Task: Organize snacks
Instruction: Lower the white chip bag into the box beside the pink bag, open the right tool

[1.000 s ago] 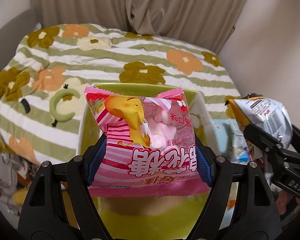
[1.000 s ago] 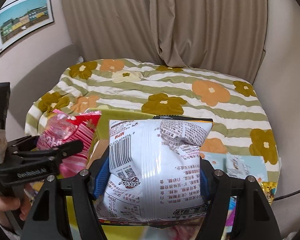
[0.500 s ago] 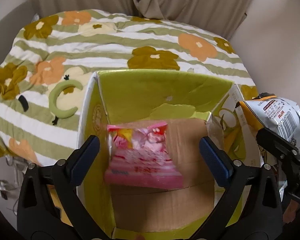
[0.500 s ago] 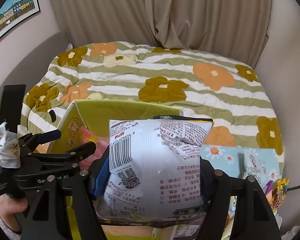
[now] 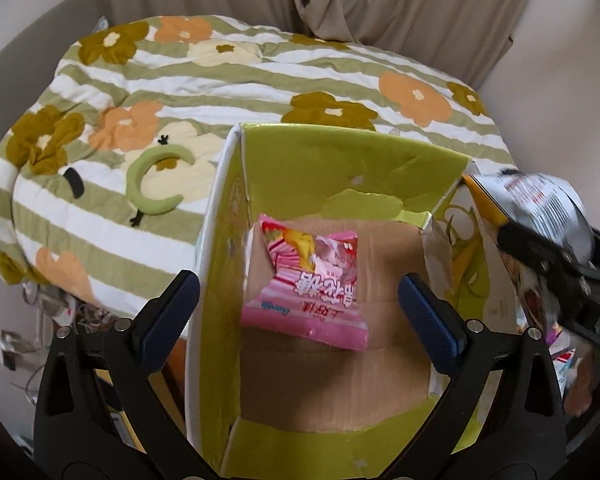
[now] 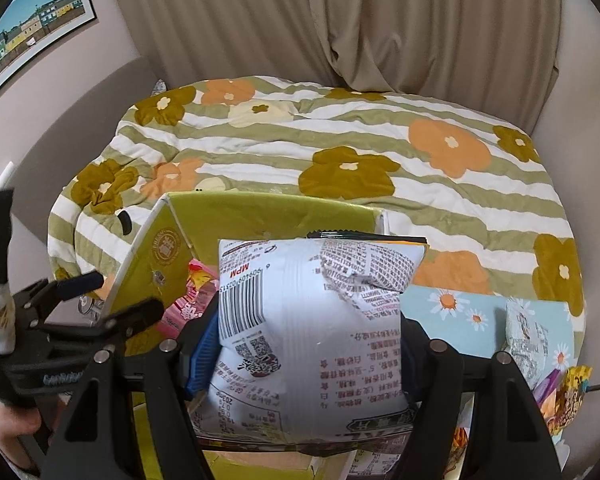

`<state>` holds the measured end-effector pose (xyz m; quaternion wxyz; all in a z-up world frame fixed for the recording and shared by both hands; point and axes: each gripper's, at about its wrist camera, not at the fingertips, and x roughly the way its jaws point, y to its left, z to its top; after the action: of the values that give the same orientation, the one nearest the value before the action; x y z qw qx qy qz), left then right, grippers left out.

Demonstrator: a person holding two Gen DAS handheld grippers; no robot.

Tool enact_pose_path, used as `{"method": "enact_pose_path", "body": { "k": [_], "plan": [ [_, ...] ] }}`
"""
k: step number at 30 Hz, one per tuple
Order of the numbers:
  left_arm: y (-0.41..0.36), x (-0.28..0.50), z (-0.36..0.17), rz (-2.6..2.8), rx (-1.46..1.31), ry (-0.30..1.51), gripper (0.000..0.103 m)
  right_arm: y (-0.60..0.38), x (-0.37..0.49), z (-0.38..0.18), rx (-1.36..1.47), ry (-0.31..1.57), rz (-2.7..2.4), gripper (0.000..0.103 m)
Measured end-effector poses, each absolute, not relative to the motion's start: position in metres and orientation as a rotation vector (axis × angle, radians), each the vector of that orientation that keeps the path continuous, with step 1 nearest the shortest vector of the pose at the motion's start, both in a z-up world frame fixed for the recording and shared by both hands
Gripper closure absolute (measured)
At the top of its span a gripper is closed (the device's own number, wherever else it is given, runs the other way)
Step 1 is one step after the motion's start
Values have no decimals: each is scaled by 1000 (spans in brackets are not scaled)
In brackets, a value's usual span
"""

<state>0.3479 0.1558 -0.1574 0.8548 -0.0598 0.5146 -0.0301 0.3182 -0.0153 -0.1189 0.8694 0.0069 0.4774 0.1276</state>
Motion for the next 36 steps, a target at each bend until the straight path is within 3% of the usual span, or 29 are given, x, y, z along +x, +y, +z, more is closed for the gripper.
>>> {"method": "enact_pose_path", "body": {
  "k": [12,13,16,17,27,36],
  "plan": [
    [169,327,-160,10,-148,1090,4,16,359,-142,-29,1060,401,34],
    [171,326,-161,14,-149,1091,4,18,361,-146,-29,1063,408,31],
    [173,323,-163,25,-147,1094,4,21,363,-156,-48,1050,399,5],
    [174,322,-163,28,-145,1094,4,21,362,-157,-48,1040,395,4],
    [173,316,-163,22,-152,1094,4,10,345,-151,-42,1040,380,3],
    [173,298,-132,-2,-148,1029,4,4,312,-112,-49,970,355,3]
  ]
}}
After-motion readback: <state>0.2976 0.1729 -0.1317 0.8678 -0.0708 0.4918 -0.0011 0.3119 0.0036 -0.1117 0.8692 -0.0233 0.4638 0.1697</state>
